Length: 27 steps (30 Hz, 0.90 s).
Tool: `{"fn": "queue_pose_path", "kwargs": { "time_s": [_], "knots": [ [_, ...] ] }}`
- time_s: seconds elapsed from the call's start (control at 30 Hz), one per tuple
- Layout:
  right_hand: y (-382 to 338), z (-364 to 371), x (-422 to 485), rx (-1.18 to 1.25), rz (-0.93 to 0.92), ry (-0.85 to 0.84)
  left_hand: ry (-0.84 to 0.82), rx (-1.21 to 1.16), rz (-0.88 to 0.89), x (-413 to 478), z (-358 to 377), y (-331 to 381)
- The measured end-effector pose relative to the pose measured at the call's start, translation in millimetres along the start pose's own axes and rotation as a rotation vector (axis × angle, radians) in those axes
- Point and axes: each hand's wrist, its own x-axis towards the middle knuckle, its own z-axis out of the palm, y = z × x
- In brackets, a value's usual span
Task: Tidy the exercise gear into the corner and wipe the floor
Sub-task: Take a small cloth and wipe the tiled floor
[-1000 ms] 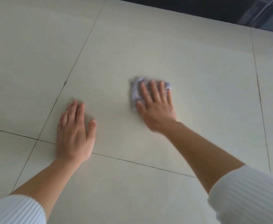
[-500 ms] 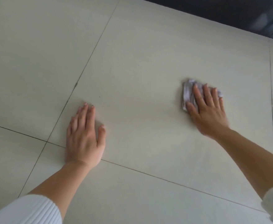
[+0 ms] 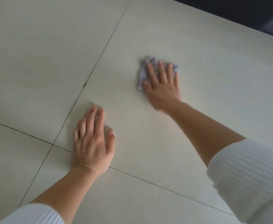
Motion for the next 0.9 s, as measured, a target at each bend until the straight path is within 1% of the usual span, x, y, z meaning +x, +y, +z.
{"fn": "queue_pose_path", "kwargs": {
  "time_s": [0.07, 0.13, 0.17, 0.2, 0.23, 0.3, 0.37, 0.43, 0.5, 0.53, 0.57, 0.63, 0.8, 0.9],
  "knots": [
    [-7.7, 5.5, -28.4, -0.087, -0.227, -0.026, -0.005, 0.002, 0.001, -0.2, -0.2, -0.5],
    [10.3, 6.9, -54.1, -0.166, -0.473, -0.082, -0.006, -0.002, 0.002, 0.5, -1.8, 1.5],
    [25.6, 8.9, -61.6, -0.198, -0.531, -0.1, -0.006, 0.002, 0.001, -0.9, -1.3, 1.4],
    [42.6, 7.7, -63.0, -0.219, -0.504, -0.093, -0.006, -0.001, -0.003, -1.3, -1.9, 1.8],
    [60.3, 4.8, -58.9, -0.218, -0.4, -0.06, -0.004, -0.007, -0.004, -0.9, -3.0, 2.2],
    [88.9, -6.1, -41.0, -0.146, -0.089, 0.038, -0.002, -0.008, 0.003, 0.4, -4.1, 3.7],
    [104.4, -15.7, -12.7, -0.076, 0.168, 0.082, -0.007, -0.007, 0.002, 1.6, -4.1, 4.7],
    [105.7, -25.4, 17.5, 0.022, 0.353, 0.122, -0.015, -0.012, 0.004, 1.5, -4.2, 6.8],
    [95.8, -32.8, 47.9, 0.128, 0.511, 0.125, -0.024, -0.011, 0.006, 1.2, -4.0, 6.3],
    [89.3, -35.2, 62.0, 0.15, 0.554, 0.121, -0.026, -0.01, 0.006, 1.2, -3.8, 5.8],
    [81.2, -36.6, 74.8, 0.152, 0.559, 0.115, -0.029, -0.01, 0.007, 1.4, -3.8, 5.2],
    [54.6, -37.2, 93.6, 0.134, 0.466, 0.083, -0.032, -0.007, 0.011, 2.5, -3.5, 4.0],
    [-38.9, -15.4, 90.9, 0.026, -0.004, -0.034, -0.047, 0.003, 0.003, 3.1, -3.4, 0.8],
    [-62.4, -5.6, 64.4, -0.042, -0.225, -0.088, -0.061, 0.002, -0.004, 3.4, -3.8, 0.2]
  ]
}}
